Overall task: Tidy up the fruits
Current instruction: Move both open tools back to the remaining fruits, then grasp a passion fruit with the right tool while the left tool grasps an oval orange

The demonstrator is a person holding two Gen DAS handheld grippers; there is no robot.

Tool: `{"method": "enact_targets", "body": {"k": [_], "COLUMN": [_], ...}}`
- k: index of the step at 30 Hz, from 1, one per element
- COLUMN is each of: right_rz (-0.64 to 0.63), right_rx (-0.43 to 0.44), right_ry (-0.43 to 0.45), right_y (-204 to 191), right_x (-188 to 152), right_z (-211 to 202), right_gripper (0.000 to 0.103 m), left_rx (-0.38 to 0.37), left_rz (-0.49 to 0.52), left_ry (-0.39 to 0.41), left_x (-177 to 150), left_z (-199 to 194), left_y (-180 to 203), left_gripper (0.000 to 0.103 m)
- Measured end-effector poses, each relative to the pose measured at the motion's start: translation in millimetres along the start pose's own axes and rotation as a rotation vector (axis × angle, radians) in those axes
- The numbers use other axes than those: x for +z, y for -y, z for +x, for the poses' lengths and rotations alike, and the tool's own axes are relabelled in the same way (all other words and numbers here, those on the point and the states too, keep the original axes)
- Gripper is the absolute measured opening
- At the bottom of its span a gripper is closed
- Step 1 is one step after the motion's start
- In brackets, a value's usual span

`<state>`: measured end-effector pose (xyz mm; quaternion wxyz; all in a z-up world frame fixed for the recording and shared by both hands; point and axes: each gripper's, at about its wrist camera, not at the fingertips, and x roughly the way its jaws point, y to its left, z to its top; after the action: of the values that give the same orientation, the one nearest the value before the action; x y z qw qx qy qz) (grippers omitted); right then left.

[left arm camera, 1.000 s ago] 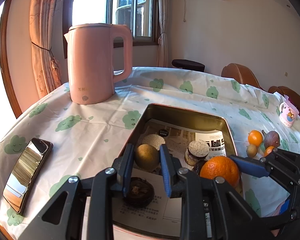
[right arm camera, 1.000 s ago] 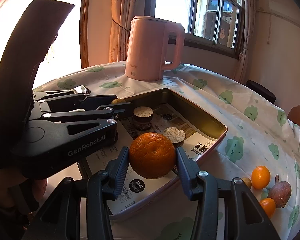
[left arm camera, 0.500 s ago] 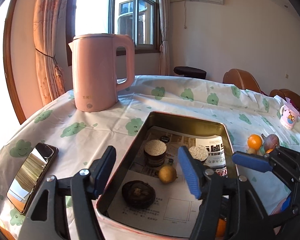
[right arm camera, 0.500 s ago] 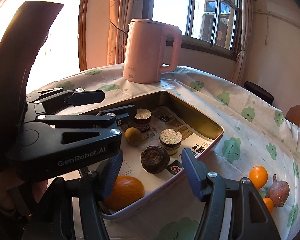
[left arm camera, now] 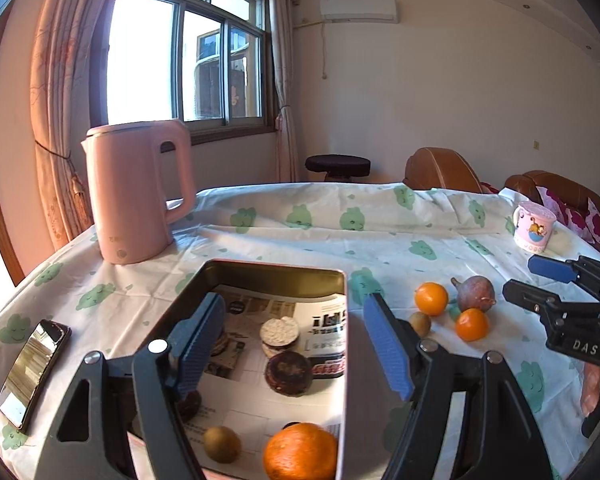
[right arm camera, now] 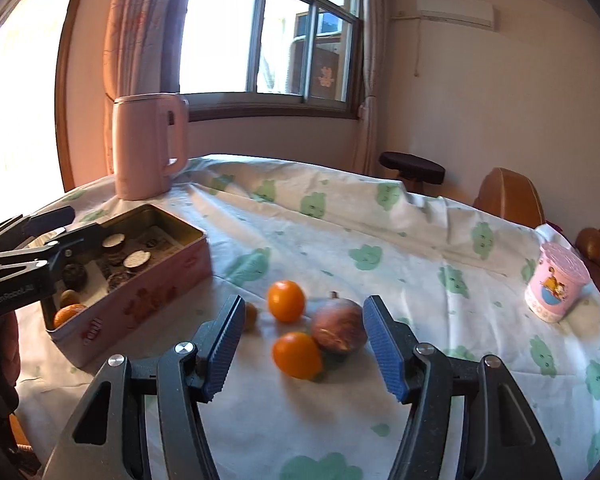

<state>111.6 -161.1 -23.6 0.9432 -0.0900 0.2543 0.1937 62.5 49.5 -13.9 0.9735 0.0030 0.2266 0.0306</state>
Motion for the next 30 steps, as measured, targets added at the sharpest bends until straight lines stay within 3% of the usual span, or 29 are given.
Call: {"method": "enact_targets", "body": {"k": [5, 14, 22, 24, 27, 30], "right_rz": [0.082, 0.09, 0.155, 0.194, 0.207, 0.204], "right_rx": [-0.037, 0.023, 0.087, 0.096, 0.103, 0.042], "right_ry": [-0.027, -0.117, -0.26, -0.259, -0.234, -0.174], "right_y": [33.8, 27.2, 29.3, 36.3, 40.3, 47.0], "right_x": [-6.8, 1.4, -1.5, -3.2, -6.1, -8.2], "right_z": [3.1, 43.5, 84.8, 84.6, 74.0, 53.5], "right_gripper": [0.063, 0.063, 0.061, 0.052, 0.052, 0.052], "left_rx": [-0.052, -0.071, -0.098, -0.103, -0.13, -0.187], "left_rz": [0.056, 0.101, 0.113, 0.117, 0.124, 0.139], "left_ry": [-0.02, -0.063, -0.086, -0.089, -0.099, -0.12], "left_x": [3.9, 4.4, 1.5, 1.5, 1.5, 1.4], "left_z": [10.3, 30.0, 36.1, 36.5, 38.2, 40.9], "left_y": [36.5, 63.8, 70.6, 73.5, 81.4, 95.6], "left_gripper": [0.074, 0.074, 0.074, 0.074, 0.074, 0.074]}}
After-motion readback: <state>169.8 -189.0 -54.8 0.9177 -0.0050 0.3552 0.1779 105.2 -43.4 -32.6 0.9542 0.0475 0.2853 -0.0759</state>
